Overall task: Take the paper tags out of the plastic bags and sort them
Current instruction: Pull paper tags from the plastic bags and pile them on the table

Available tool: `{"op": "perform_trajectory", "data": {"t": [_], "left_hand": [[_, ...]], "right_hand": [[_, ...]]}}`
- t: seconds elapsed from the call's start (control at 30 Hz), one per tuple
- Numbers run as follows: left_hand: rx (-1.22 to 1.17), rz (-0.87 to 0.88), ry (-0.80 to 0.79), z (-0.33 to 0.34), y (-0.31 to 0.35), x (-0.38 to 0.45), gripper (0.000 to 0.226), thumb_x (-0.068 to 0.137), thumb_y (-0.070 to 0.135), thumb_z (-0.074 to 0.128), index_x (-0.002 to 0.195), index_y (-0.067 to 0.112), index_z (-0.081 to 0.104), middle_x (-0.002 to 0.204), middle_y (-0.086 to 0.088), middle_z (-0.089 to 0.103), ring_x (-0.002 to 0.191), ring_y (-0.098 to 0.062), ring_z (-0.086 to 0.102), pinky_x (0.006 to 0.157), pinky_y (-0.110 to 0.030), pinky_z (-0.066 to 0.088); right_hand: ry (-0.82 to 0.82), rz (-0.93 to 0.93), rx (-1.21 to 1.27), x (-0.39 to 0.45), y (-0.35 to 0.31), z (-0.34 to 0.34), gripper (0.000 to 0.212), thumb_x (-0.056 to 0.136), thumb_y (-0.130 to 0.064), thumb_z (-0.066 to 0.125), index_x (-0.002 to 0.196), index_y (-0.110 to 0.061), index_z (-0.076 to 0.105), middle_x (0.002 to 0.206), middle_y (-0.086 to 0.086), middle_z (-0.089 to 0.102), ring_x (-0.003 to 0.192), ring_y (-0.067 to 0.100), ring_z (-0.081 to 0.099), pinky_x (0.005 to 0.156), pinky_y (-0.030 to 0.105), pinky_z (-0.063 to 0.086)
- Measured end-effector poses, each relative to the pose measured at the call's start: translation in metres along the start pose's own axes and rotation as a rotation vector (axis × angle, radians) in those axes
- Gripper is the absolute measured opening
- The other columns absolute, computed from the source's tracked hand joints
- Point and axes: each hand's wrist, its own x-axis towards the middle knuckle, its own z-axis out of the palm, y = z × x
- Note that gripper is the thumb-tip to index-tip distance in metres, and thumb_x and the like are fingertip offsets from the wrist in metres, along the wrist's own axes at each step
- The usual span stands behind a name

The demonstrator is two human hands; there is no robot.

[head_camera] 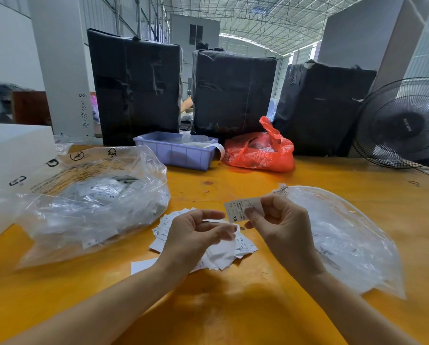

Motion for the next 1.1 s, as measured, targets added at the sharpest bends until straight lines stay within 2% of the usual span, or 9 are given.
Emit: {"op": "perform_trajectory", "data": {"t": [0.2, 0.5, 0.6, 0.67, 0.8, 0.87, 0.97, 1.03, 1.1], "left_hand": [[0.011, 0.004, 0.015, 0.0002, -0.0006, -0.0001, 0.042, 0.06, 0.02, 0.078, 0.098, 0.01, 0.063, 0.077, -0.004, 0.075, 0.073, -0.015, 0.072, 0.06, -0.015, 0.051], [0.05, 0.078, 0.076, -0.0005, -0.0026, -0.0001, 0.028, 0.071, 0.008, 0.076, 0.096, 0.008, 0.064, 0.074, -0.004, 0.075, 0.067, -0.013, 0.072, 0.055, -0.011, 0.048], [0.065, 0.1, 0.108, -0.0016, -0.0031, 0.0009, 0.021, 0.075, 0.007, 0.074, 0.094, 0.01, 0.065, 0.075, -0.002, 0.075, 0.068, -0.01, 0.071, 0.055, -0.011, 0.048], [0.07, 0.098, 0.113, -0.0026, -0.0041, 0.0017, 0.02, 0.076, 0.007, 0.074, 0.094, 0.009, 0.065, 0.076, -0.002, 0.075, 0.069, -0.01, 0.071, 0.055, -0.011, 0.048], [0.134, 0.081, 0.081, -0.0021, -0.0075, 0.0013, 0.02, 0.074, 0.013, 0.075, 0.093, 0.012, 0.068, 0.076, -0.001, 0.075, 0.072, -0.011, 0.071, 0.058, -0.015, 0.051], [0.14, 0.065, 0.063, -0.0013, -0.0086, 0.0008, 0.02, 0.074, 0.015, 0.075, 0.092, 0.012, 0.069, 0.077, -0.001, 0.075, 0.073, -0.012, 0.071, 0.059, -0.016, 0.052], [0.083, 0.005, 0.066, -0.0012, -0.0094, 0.0022, 0.02, 0.073, 0.017, 0.075, 0.091, 0.008, 0.071, 0.079, -0.006, 0.075, 0.077, -0.017, 0.072, 0.061, -0.019, 0.054], [-0.013, -0.067, 0.083, -0.0018, -0.0093, 0.0035, 0.014, 0.076, 0.013, 0.073, 0.089, 0.006, 0.072, 0.081, -0.01, 0.074, 0.081, -0.021, 0.071, 0.062, -0.022, 0.056], [-0.117, -0.122, 0.1, -0.0012, -0.008, 0.0042, 0.01, 0.075, 0.012, 0.072, 0.083, 0.007, 0.073, 0.078, -0.01, 0.073, 0.077, -0.02, 0.071, 0.061, -0.023, 0.055]], "right_hand": [[-0.033, -0.023, -0.086, -0.0013, 0.004, 0.0012, 0.009, 0.081, -0.005, 0.071, 0.081, -0.013, 0.066, 0.084, 0.004, 0.072, 0.074, 0.016, 0.07, 0.064, 0.039, 0.059], [-0.172, -0.057, -0.282, -0.0018, 0.0006, 0.0009, 0.01, 0.082, -0.013, 0.072, 0.09, -0.009, 0.068, 0.079, 0.002, 0.069, 0.066, 0.019, 0.065, 0.059, 0.041, 0.054], [-0.245, -0.047, -0.357, -0.0006, 0.001, -0.001, 0.009, 0.086, -0.015, 0.065, 0.094, -0.012, 0.066, 0.08, 0.002, 0.069, 0.065, 0.019, 0.062, 0.058, 0.037, 0.053], [-0.307, -0.045, -0.411, 0.0008, 0.0027, -0.0015, 0.011, 0.09, -0.014, 0.058, 0.098, -0.015, 0.066, 0.084, 0.0, 0.067, 0.065, 0.012, 0.057, 0.056, 0.026, 0.048], [-0.404, -0.007, -0.43, 0.0026, 0.0038, -0.0002, 0.025, 0.096, -0.011, 0.047, 0.115, -0.015, 0.061, 0.098, 0.0, 0.054, 0.079, 0.003, 0.049, 0.067, 0.013, 0.041], [-0.395, 0.028, -0.321, 0.0006, 0.0013, 0.0008, 0.028, 0.093, -0.014, 0.056, 0.121, -0.015, 0.057, 0.092, -0.002, 0.06, 0.076, 0.008, 0.059, 0.067, 0.022, 0.05], [-0.248, 0.062, -0.19, -0.0022, -0.0002, 0.0022, 0.025, 0.084, -0.015, 0.07, 0.106, -0.018, 0.059, 0.076, -0.002, 0.067, 0.063, 0.015, 0.065, 0.062, 0.037, 0.055], [-0.144, 0.025, -0.225, -0.0027, 0.0029, 0.0044, 0.01, 0.085, -0.015, 0.069, 0.095, -0.017, 0.067, 0.075, -0.005, 0.068, 0.063, 0.013, 0.064, 0.061, 0.037, 0.055], [-0.13, -0.042, -0.293, -0.0045, 0.0048, 0.0075, 0.012, 0.089, -0.019, 0.064, 0.096, -0.016, 0.073, 0.077, -0.01, 0.064, 0.066, 0.004, 0.059, 0.061, 0.023, 0.052]]}}
